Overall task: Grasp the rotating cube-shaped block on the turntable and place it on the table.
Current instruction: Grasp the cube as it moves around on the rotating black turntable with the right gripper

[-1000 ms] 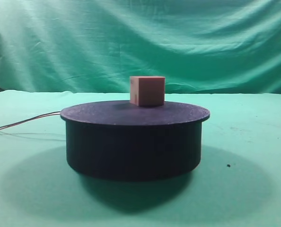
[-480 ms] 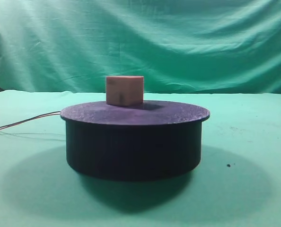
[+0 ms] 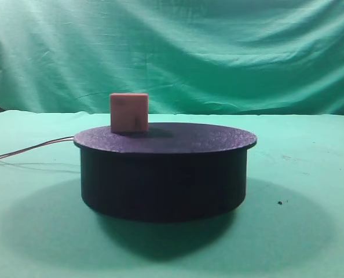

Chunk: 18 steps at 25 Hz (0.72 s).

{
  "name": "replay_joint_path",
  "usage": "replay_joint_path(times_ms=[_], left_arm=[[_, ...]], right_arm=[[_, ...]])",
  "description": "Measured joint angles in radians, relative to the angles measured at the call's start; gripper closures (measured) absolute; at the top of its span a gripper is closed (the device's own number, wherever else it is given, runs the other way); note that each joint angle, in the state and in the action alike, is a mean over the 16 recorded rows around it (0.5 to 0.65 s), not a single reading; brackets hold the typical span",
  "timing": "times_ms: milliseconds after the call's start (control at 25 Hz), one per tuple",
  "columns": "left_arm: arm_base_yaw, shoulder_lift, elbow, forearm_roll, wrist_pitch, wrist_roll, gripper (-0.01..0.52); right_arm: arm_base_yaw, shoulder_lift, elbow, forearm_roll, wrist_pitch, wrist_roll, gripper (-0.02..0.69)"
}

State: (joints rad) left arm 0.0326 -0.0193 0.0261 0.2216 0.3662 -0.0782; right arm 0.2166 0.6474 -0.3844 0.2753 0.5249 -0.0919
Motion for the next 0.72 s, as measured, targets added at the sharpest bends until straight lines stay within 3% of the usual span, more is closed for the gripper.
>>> replay_joint_path(times_ms=[480,720], left_arm=[[0.0,0.0,0.0,0.0,0.0,0.0,0.514],[0.0,0.0,0.0,0.0,0.0,0.0,0.514]], right_arm=[[0.315,0.394,-0.159,0.043,0.052,-0.081,0.658],[0.482,0.554,-0.286,0.02,0.064,-0.032,0.555]])
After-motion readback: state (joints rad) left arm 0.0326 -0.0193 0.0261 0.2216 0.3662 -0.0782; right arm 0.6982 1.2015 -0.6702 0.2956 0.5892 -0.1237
